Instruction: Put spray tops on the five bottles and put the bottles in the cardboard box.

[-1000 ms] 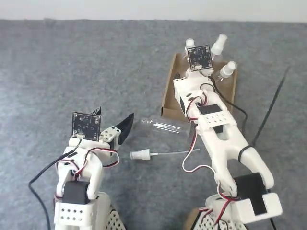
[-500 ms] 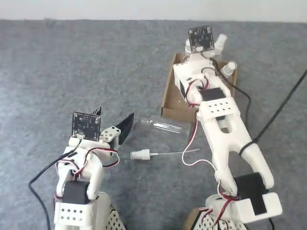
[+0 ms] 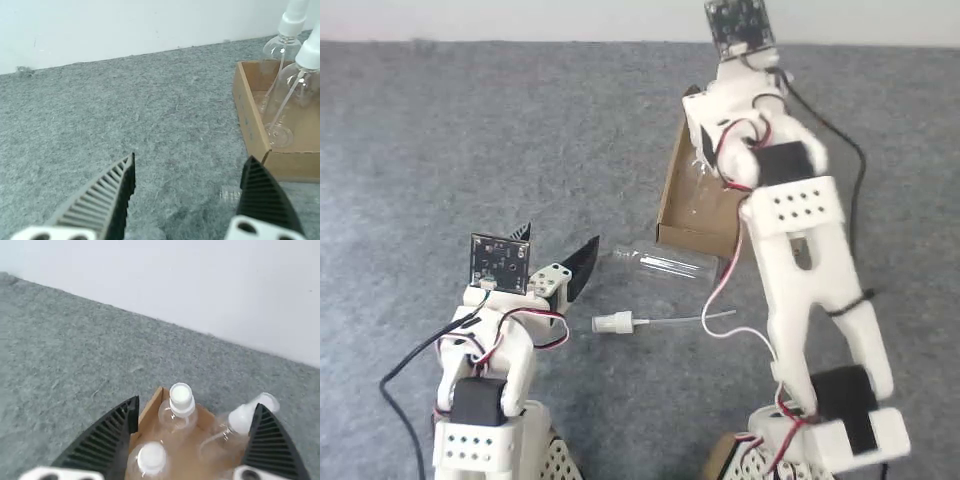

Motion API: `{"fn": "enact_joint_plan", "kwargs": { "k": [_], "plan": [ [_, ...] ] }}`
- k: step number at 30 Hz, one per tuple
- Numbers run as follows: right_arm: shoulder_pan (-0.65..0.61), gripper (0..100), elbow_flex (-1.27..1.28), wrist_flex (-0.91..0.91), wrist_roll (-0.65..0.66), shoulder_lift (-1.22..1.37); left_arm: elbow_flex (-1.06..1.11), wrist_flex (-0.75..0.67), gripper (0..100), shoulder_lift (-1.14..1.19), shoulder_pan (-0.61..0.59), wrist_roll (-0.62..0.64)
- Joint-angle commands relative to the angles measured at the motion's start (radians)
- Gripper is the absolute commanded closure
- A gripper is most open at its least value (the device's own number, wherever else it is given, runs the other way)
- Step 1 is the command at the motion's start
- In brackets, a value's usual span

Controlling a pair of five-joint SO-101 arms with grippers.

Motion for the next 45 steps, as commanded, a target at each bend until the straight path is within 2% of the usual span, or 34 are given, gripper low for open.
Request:
{"fn": "enact_joint_plan", "kwargs": {
  "k": [1,8,11,15,21,25,30,38,45],
  "plan": [
    [-0.039,70.9,-0.15,0.277,0.021,-0.16,-0.005,-0.028,69,-0.012,-0.002,0.006],
    [-0.186,70.7,-0.15,0.639,0.025,-0.245,-0.018,-0.021,69,-0.012,-0.02,0.005],
    [-0.255,70.7,-0.129,0.704,0.091,-0.243,-0.079,-0.002,69,-0.005,-0.12,0.005],
    [-0.407,70.6,0.049,0.631,0.133,-0.245,-0.173,0.078,69,-0.003,-0.226,-0.021],
    [-0.516,70.6,0.407,0.326,0.198,-0.245,-0.203,0.13,69,-0.003,-0.282,-0.074],
    [-0.513,70.6,0.535,0.209,0.213,-0.245,-0.203,0.135,69,-0.003,-0.31,-0.1],
    [-0.509,70.6,0.603,0.163,0.25,-0.24,-0.2,0.178,69,-0.003,-0.305,-0.095],
    [-0.414,70.6,0.591,0.084,0.259,-0.082,-0.168,0.19,69,-0.003,-0.304,-0.094],
    [-0.389,70.7,0.511,0.079,0.253,0.042,-0.151,0.186,69,-0.005,-0.304,-0.094]
  ]
}}
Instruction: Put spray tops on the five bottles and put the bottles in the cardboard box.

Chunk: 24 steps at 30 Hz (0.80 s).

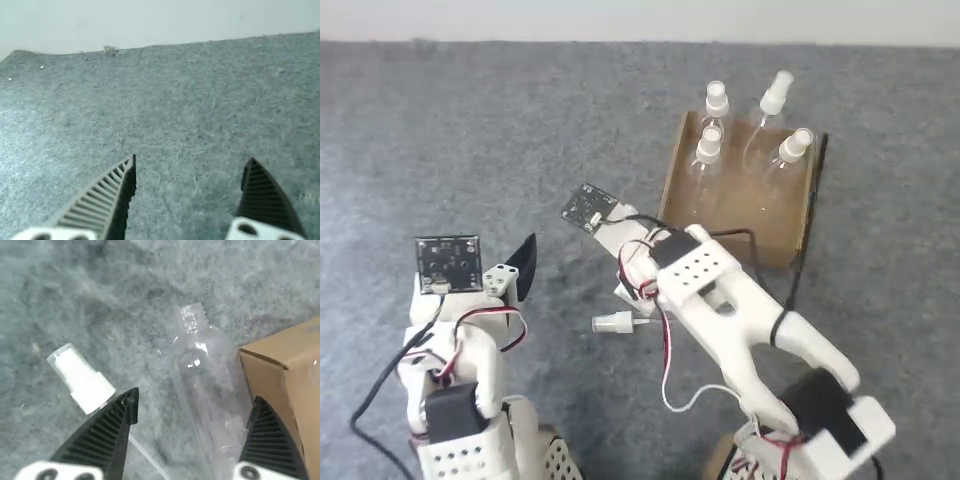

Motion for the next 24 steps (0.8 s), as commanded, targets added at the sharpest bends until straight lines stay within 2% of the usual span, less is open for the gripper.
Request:
{"fn": "enact_joint_plan", "kwargs": {
  "k": [1,11,18,24],
  "plan": [
    [0.021,70.8,-0.094,-0.024,0.012,0.033,-0.01,-0.002,69,-0.002,-0.005,-0.002],
    [0.021,71.2,-0.095,-0.054,0.011,0.131,0.001,-0.002,69,-0.002,-0.005,-0.002],
    [0.021,83.0,-0.094,-0.09,0.012,0.137,0.007,-0.002,69,-0.003,-0.005,-0.002],
    [0.022,83.7,-0.091,-0.088,0.012,0.139,0.007,0.002,69,-0.003,-0.005,-0.002]
  ]
}}
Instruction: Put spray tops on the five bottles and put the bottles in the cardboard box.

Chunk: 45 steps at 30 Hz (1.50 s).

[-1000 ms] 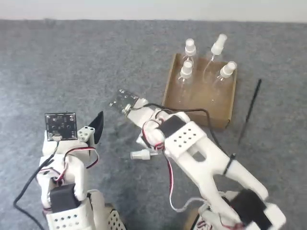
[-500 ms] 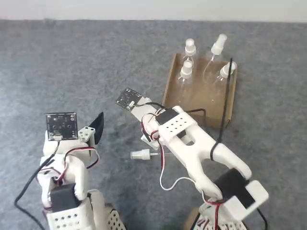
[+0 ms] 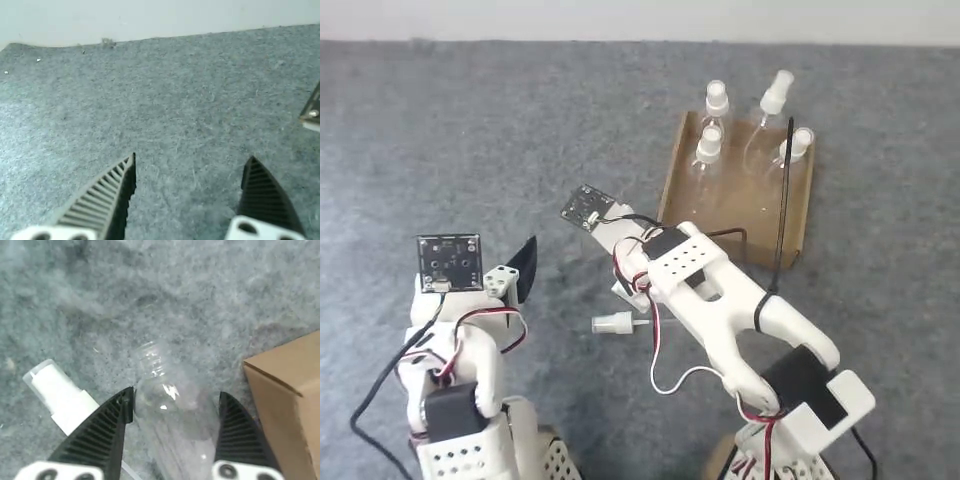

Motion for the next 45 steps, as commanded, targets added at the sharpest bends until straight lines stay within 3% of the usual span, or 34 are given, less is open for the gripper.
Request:
{"fn": "enact_joint_plan", "kwargs": {
  "k": [1,9,15,17,27,31,37,45],
  "plan": [
    [0.012,83.7,-0.049,-0.01,0.012,-0.013,-0.008,0.003,69,-0.006,-0.005,-0.002],
    [0.013,84.7,-0.052,-0.01,0.018,-0.01,-0.004,0.003,69,-0.005,-0.005,-0.002],
    [0.012,66.6,-0.046,0.036,0.095,-0.01,-0.002,0.005,69,-0.005,-0.005,-0.002],
    [0.012,64.9,-0.046,0.045,0.114,-0.01,-0.002,0.005,69,-0.005,-0.005,-0.002],
    [0.008,68.8,0.003,0.041,0.267,-0.008,-0.002,0.005,69,-0.005,-0.005,-0.002],
    [0.01,69.1,0.005,0.039,0.269,-0.008,-0.002,0.005,69,-0.005,-0.005,-0.002],
    [0.008,79.6,0.006,0.039,0.275,0.007,-0.002,0.005,69,-0.005,-0.005,-0.002],
    [0.004,80.5,-0.006,0.012,0.269,0.067,0.004,0.005,69,-0.005,-0.005,-0.002]
  ]
}}
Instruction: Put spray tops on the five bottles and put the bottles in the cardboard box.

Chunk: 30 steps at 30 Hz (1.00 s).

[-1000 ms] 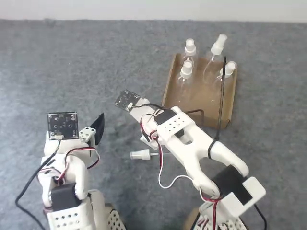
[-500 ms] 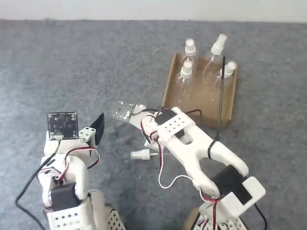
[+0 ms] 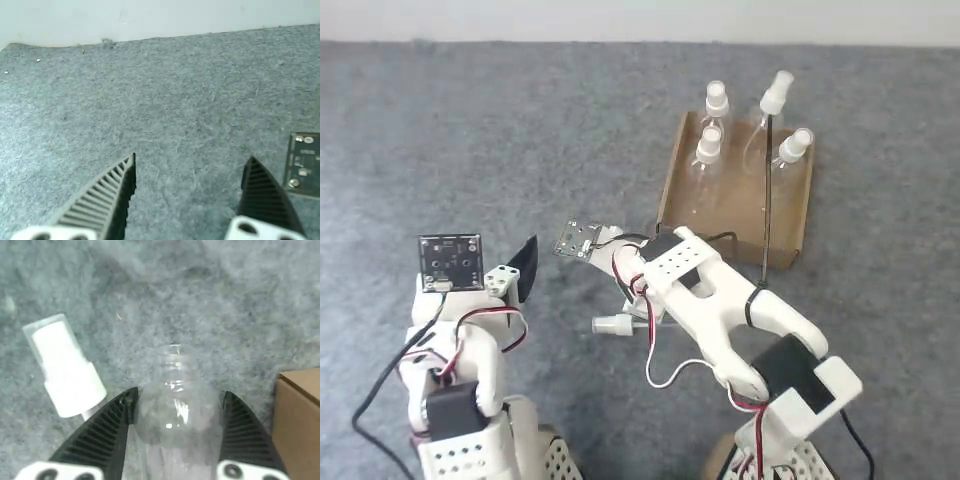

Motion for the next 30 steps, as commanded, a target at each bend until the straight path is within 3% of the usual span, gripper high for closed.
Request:
{"fn": "enact_joint_plan", "kwargs": {
  "k": [1,6,13,21,26,30],
  "plan": [
    [0.007,81.8,-0.025,-0.008,0.005,-0.015,0.007,0.005,69,-0.005,-0.005,-0.002],
    [0.012,92.6,-0.026,-0.012,0.003,-0.056,0.007,0.005,69,-0.005,-0.005,-0.002],
    [0.036,95.0,-0.04,0.044,0.002,-0.191,0.018,0.018,69,-0.006,0.052,-0.002],
    [0.163,95.0,-0.207,0.338,-0.046,-0.378,0.015,0.02,69,-0.003,0.058,-0.006],
    [0.263,95.0,-0.287,0.584,-0.011,-0.46,-0.036,0.103,69,-0.002,0.184,-0.043],
    [0.429,95.0,-0.296,0.687,0.025,-0.527,-0.094,0.16,69,0.0,0.245,-0.098]
  ]
}}
